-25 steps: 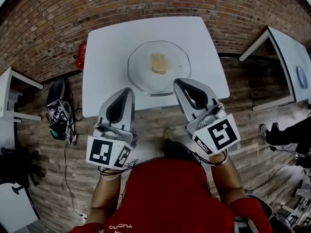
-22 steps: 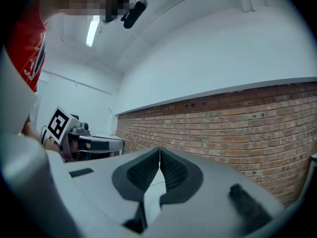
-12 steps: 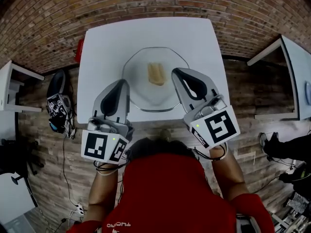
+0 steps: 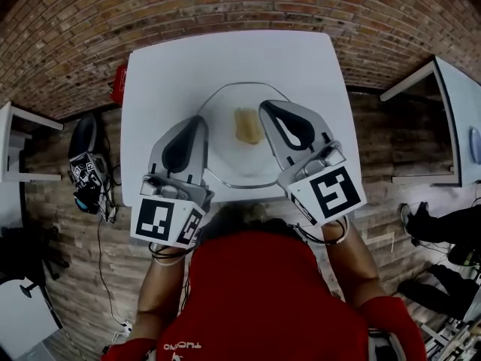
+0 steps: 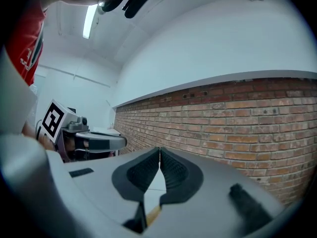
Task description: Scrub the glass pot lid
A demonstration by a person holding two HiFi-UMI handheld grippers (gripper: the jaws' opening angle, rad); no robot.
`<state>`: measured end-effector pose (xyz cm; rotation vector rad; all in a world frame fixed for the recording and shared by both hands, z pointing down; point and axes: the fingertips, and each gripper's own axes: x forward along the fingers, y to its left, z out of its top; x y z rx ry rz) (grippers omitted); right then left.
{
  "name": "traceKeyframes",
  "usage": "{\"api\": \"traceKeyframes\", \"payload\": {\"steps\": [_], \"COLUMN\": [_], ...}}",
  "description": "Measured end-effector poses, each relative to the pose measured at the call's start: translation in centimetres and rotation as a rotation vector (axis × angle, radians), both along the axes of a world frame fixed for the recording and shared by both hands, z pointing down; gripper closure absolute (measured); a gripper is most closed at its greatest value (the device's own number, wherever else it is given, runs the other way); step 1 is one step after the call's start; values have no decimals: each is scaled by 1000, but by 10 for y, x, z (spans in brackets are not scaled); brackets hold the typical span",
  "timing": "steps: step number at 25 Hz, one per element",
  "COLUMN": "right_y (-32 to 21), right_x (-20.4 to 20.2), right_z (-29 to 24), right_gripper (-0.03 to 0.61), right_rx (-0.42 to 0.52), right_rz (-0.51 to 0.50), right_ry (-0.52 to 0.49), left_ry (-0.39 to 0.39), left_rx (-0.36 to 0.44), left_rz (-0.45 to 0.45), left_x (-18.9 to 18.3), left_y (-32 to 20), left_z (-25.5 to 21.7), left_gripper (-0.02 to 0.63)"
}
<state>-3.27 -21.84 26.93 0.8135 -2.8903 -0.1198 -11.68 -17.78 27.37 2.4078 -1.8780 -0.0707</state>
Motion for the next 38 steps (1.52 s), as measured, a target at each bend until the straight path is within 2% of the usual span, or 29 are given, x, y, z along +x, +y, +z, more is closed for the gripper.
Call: {"api": "traceKeyframes", "payload": {"steps": [7, 13, 19, 28, 29, 30, 32, 38], "right_y": [-19, -33, -40, -46, -45, -45, -44, -47], "right_x": [-39, -51, -44, -37, -37, -37, -35, -28], "right_z": [19, 57, 100, 161, 168, 174, 187, 221], "right_gripper": [548, 548, 548, 533, 470, 442, 439, 425], "right_rx": [-26, -94, -199, -347, -367, -385, -411, -496], "right_rz": [75, 171, 212, 240, 238, 237, 239, 246], "right_ry": [38, 124, 213, 324, 337, 350, 377, 438], "left_ry": [-4, 0, -6, 36, 41, 48, 58, 68], "left_rx": [-29, -94, -171, -351, -374, -399, -451, -592], "left_rz": [81, 138, 132, 82, 82, 86, 84, 45], "left_x": [-30, -44, -51, -58, -58, -59, -60, -67], "left_y": [-31, -49, -63, -69, -68, -67, -63, -55], "left_z": [19, 53, 85, 133, 139, 147, 162, 204], "left_gripper": [597, 597, 597, 592, 579, 527, 477, 425]}}
